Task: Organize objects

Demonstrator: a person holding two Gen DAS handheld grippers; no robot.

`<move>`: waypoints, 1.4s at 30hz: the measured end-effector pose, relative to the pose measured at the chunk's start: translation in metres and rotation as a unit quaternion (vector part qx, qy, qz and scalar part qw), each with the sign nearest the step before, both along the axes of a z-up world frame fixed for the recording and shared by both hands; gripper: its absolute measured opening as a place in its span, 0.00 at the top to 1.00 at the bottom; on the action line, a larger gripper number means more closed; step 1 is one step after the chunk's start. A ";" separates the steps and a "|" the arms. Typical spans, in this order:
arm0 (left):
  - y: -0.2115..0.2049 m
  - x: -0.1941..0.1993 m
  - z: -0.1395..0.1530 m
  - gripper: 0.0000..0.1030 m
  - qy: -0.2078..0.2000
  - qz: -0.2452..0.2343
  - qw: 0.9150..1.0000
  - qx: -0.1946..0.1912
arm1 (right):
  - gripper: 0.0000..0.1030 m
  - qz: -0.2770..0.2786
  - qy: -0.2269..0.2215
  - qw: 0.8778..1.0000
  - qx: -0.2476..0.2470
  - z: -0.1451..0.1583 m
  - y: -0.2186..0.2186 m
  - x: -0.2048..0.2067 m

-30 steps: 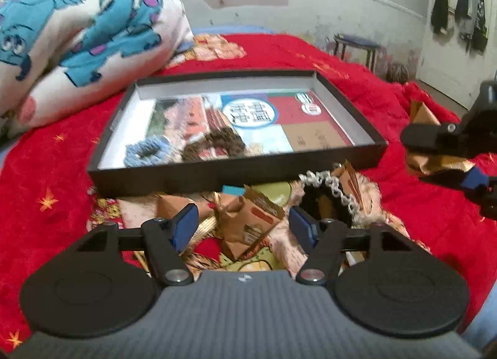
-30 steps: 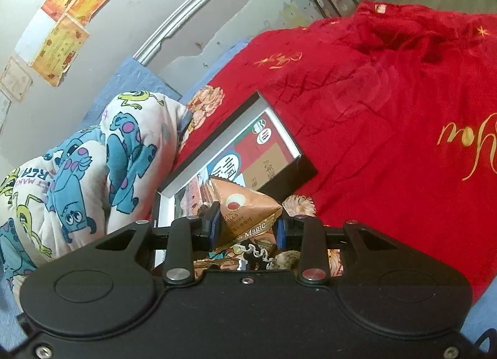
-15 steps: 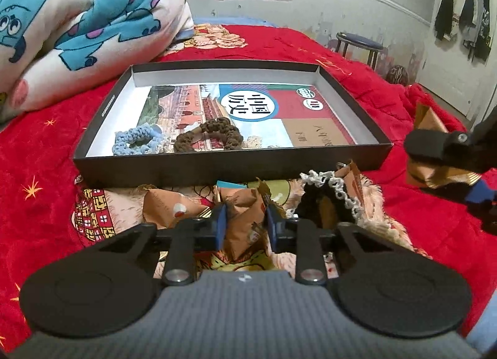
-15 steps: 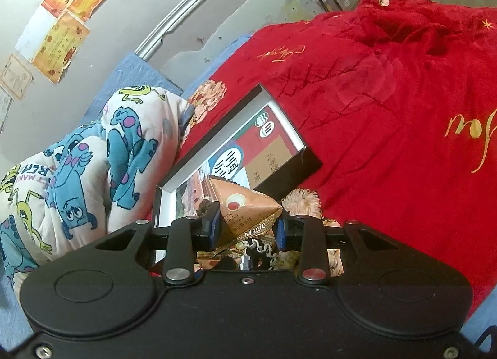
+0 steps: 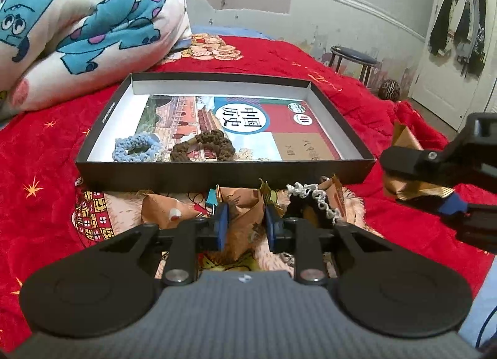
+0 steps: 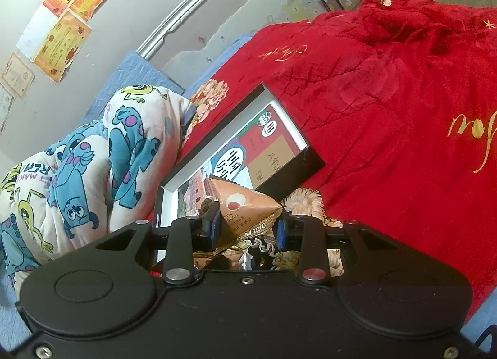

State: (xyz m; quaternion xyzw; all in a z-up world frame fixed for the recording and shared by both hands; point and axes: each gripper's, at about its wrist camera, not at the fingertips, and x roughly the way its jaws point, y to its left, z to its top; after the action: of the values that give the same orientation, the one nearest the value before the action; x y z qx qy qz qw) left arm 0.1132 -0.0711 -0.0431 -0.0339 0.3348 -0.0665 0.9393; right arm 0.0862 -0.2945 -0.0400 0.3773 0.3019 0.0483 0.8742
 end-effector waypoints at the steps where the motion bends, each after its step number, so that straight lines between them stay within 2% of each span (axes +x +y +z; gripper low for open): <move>1: 0.000 -0.001 0.001 0.73 -0.002 0.000 1.000 -0.002 | 0.68 0.000 0.000 1.000 -0.001 0.000 0.000 0.000; 17: 0.019 -0.011 0.023 0.72 -0.037 0.023 0.998 -0.053 | 0.68 0.022 -0.030 0.999 -0.027 0.015 0.017 0.000; 28: 0.021 -0.007 0.029 0.72 -0.045 0.021 0.996 -0.067 | 0.68 0.042 -0.040 0.998 -0.029 0.020 0.022 0.007; 36: 0.019 0.001 0.035 0.72 -0.053 0.012 0.996 -0.074 | 0.68 0.046 -0.040 0.998 0.008 0.020 0.011 0.015; 42: 0.016 0.017 0.044 0.72 -0.069 0.001 0.995 -0.076 | 0.68 0.050 -0.038 0.998 0.026 0.024 -0.007 0.038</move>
State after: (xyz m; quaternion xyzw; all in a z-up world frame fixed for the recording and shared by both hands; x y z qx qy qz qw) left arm 0.1305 -0.0552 0.0012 -0.1006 0.2629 -0.0929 0.9551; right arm 0.1238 -0.3013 -0.0157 0.3820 0.2858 0.1141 0.8714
